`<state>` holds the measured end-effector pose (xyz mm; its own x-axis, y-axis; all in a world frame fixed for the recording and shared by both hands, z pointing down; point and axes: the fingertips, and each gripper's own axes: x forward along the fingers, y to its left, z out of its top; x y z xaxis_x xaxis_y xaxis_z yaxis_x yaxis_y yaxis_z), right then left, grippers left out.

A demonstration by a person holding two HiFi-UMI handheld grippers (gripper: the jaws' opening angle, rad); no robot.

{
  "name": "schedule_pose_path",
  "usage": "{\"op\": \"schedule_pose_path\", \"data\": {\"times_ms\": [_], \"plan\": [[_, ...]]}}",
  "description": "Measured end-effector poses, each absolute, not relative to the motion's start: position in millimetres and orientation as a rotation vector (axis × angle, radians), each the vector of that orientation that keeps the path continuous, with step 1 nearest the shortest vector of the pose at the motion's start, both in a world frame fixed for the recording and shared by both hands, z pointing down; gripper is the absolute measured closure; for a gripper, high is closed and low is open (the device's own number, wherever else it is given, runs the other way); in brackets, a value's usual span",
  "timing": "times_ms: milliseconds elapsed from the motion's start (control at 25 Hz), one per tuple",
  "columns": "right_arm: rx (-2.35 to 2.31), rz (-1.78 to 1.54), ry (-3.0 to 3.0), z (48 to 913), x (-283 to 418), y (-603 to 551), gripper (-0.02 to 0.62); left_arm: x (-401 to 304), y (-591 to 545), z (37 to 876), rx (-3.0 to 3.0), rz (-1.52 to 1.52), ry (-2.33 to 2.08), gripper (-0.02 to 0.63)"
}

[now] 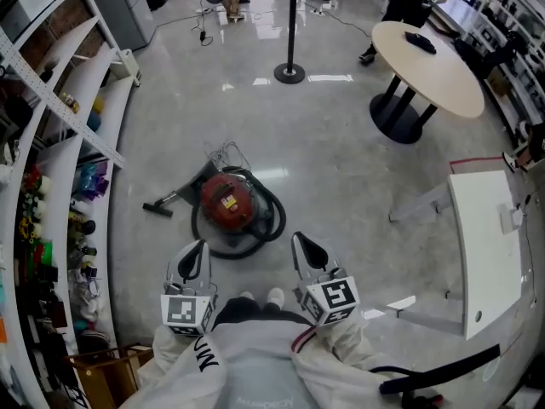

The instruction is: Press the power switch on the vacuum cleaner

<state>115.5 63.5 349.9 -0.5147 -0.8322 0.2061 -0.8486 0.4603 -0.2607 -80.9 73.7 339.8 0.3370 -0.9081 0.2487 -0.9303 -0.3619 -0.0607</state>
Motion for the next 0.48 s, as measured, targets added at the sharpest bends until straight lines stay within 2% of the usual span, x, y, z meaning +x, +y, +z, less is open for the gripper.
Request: {"op": "schedule_pose_path", "data": {"times_ms": [480], "plan": [[1.540,0.548,-2.636,352.6,118.6,58.8,0.595,-75.1,71.4,340.3,2.522,0.412,-1.692,0.606]]}}
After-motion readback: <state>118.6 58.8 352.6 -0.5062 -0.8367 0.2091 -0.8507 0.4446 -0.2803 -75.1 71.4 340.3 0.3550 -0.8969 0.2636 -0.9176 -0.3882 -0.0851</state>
